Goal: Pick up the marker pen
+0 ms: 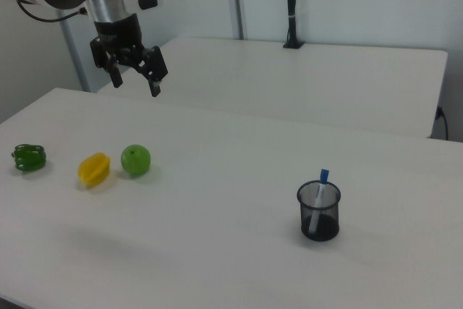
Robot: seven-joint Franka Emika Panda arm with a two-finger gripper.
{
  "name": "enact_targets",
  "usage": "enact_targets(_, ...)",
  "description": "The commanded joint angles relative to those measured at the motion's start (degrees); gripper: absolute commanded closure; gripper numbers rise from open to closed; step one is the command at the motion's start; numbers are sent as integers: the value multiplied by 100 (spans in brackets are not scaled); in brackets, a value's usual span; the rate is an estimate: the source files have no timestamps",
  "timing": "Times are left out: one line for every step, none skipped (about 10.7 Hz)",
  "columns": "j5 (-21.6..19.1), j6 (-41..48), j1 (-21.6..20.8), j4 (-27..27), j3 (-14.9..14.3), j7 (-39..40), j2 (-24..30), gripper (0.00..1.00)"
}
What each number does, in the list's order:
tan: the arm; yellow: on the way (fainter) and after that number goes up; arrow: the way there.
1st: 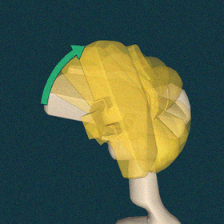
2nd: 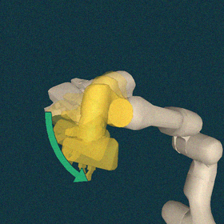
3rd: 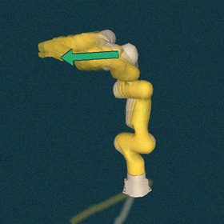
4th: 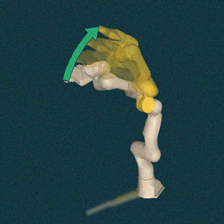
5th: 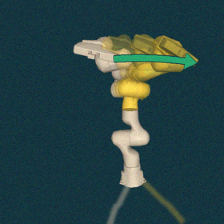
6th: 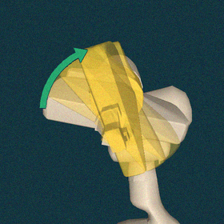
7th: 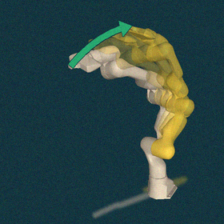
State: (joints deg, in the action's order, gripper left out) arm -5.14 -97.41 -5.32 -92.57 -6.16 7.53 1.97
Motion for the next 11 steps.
enact_targets(74,-77,-110,-95,-446,450,120,0)
enact_targets(66,-129,-110,-7,-648,556,76,0)
enact_targets(40,-199,-75,28,-902,792,15,0)
enact_targets(31,-452,-75,107,-1113,1020,-82,0)
enact_targets(22,-751,-75,99,-1316,1040,-196,0)
enact_targets(-4,-1119,-66,99,-1518,1032,-345,0)
enact_targets(-22,-1532,-57,82,-1650,1014,-512,0)
enact_targets(-57,-1927,47,47,-1713,979,-670,0)
enact_targets(-144,-2323,170,-6,-1748,970,-854,0)
enact_targets(-302,-2657,302,-15,-1757,979,-1056,0)
enact_targets(-408,-3000,425,-15,-1766,979,-1293,0)
